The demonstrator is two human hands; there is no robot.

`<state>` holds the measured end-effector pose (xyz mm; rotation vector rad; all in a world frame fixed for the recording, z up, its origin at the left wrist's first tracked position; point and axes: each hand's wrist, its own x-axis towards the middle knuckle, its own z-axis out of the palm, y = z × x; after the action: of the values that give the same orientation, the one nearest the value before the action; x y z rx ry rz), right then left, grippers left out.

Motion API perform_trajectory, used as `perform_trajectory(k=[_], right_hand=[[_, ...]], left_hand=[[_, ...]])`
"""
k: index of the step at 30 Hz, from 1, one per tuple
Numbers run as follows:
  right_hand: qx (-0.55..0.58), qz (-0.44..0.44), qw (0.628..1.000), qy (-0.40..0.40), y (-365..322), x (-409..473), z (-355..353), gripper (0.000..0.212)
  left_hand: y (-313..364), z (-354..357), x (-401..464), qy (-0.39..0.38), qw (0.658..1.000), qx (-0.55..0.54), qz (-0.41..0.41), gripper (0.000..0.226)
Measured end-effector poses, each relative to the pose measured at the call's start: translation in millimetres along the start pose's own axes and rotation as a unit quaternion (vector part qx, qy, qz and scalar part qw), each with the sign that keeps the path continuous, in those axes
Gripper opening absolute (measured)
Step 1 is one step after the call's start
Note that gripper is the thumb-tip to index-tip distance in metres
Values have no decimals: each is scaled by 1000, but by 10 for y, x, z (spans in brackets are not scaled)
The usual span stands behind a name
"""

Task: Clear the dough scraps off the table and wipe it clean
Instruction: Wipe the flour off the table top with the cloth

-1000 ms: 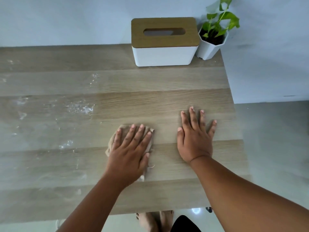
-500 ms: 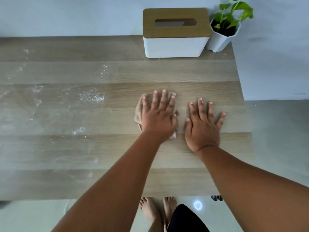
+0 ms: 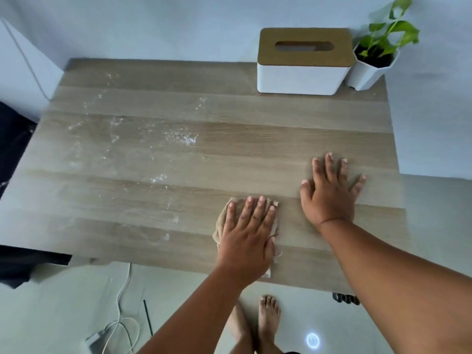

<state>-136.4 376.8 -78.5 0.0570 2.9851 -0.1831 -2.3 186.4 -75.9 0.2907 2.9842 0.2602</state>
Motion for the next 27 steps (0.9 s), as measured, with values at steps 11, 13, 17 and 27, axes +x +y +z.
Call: perform_trajectory(k=[11, 13, 17, 27], right_hand=[[34, -134, 990, 31, -10, -175, -87, 60], [19, -113, 993, 16, -97, -203, -99, 55], [50, -134, 989, 27, -366, -338, -110, 52], [48, -65, 996, -42, -1325, -573, 178, 67]], left_hand=[[-607, -175, -742, 17, 995, 18, -92, 66], [-748, -212, -851, 0, 991, 22, -130, 68], [-1067, -268, -1021, -17, 977, 0, -212, 70], [-2039, -372, -823, -38, 923, -21, -384, 70]])
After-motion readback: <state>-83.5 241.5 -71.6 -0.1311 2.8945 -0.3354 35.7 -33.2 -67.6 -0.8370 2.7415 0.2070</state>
